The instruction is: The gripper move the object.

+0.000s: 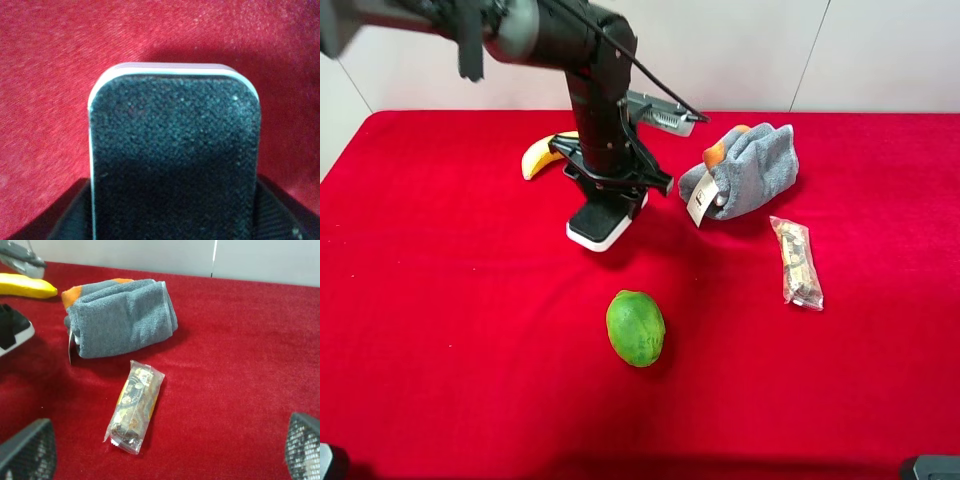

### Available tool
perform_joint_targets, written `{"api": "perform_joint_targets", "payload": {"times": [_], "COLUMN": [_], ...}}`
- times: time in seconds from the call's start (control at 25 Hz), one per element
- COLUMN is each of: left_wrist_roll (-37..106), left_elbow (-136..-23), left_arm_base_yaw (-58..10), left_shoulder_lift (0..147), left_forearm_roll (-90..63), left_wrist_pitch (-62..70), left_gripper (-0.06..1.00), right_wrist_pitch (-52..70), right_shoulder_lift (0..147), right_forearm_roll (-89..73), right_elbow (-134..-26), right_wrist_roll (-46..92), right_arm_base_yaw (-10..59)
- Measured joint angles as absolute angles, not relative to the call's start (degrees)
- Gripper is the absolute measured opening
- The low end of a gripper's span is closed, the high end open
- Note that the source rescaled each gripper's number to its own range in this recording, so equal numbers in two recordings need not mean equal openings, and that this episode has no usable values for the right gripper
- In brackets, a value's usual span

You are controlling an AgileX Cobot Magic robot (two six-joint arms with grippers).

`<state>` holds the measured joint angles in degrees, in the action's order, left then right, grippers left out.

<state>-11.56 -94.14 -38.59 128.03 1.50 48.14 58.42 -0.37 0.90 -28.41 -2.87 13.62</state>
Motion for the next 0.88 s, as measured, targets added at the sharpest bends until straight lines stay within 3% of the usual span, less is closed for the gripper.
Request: {"api": "perform_joint_targets", "payload": {"times": [0.4, 0.88], "left_wrist_roll": [-11.4, -11.3], "left_elbow": [-93.4, -79.2], "left_arm_base_yaw": [-38.6, -38.6], "left_shoulder_lift": [122.8, 110.4], "left_forearm_roll": [4.4, 4.7], "left_wrist_pitch": [54.9, 53.5], "left_gripper": [0.0, 0.0], "right_wrist_pitch": [58.4, 58.5], "right_shoulder_lift": [-0.4, -0.4], "right_forearm_roll": [0.9, 0.9], "right_elbow": [-28.4, -28.4], "right_wrist_roll": [-2.9, -2.9], "right_arm_base_yaw": [13.6, 13.6]}}
